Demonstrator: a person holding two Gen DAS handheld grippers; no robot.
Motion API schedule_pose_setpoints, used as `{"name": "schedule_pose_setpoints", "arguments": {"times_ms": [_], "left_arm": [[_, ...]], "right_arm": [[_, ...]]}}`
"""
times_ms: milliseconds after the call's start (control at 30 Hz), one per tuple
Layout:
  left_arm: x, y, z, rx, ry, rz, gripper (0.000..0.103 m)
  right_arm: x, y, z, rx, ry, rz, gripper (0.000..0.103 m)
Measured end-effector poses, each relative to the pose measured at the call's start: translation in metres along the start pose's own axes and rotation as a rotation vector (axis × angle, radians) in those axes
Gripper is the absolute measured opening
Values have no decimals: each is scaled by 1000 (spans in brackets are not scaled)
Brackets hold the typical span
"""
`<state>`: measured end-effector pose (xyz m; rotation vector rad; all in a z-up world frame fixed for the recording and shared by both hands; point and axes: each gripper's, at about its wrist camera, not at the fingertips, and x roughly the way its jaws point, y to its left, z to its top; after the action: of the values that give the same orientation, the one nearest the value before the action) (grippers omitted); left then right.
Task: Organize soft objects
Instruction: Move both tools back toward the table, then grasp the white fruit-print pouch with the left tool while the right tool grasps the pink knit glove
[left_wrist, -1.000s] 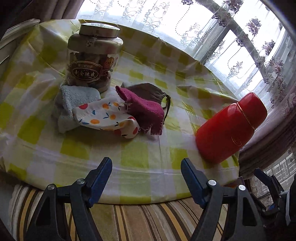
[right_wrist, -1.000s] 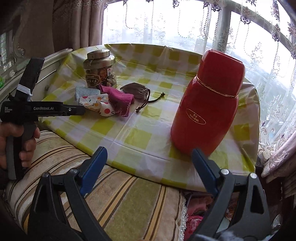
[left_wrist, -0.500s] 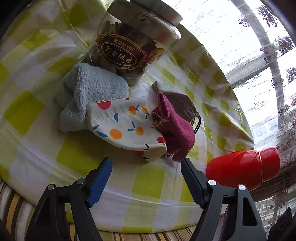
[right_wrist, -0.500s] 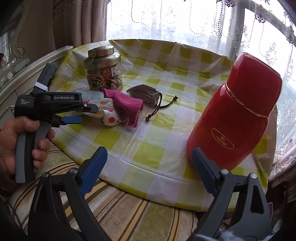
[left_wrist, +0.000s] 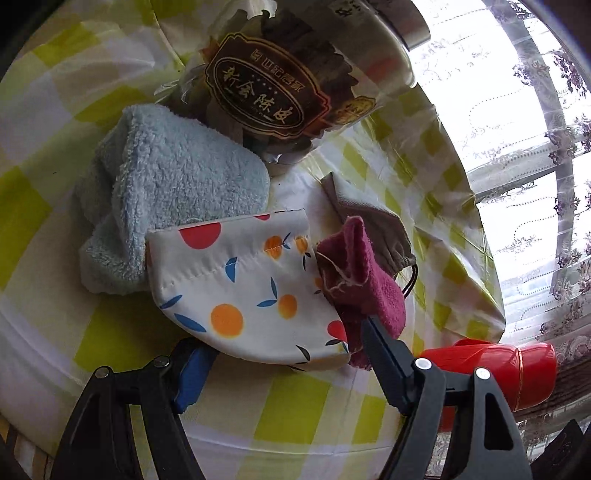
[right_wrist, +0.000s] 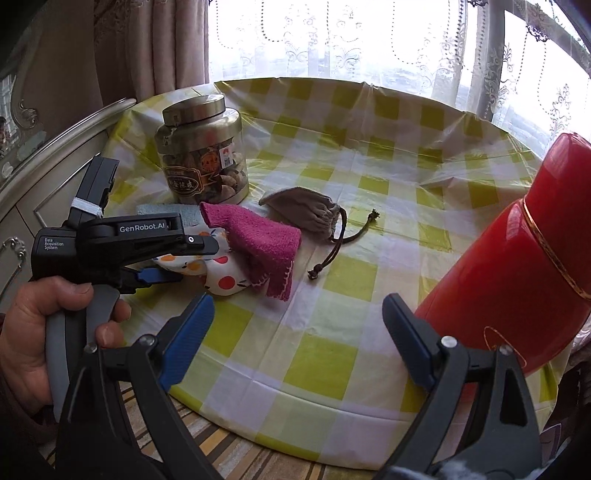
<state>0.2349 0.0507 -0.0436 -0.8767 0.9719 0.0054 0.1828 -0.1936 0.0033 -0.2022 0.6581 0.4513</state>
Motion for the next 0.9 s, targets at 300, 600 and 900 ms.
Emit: {"name": "schedule_pose_setpoints", "arguments": {"times_ms": [300,600,900], "left_arm": [[9,1,3,47,6,-12,34],[9,5,0,73,-13,-35,16],[6,9,-4,95,-38,-34,13]], "right_arm": [[41,7,19,-6,16,0,94],[83,14,33,-17,57,-33,94],[118,15,40,17,102,-3,94]]}}
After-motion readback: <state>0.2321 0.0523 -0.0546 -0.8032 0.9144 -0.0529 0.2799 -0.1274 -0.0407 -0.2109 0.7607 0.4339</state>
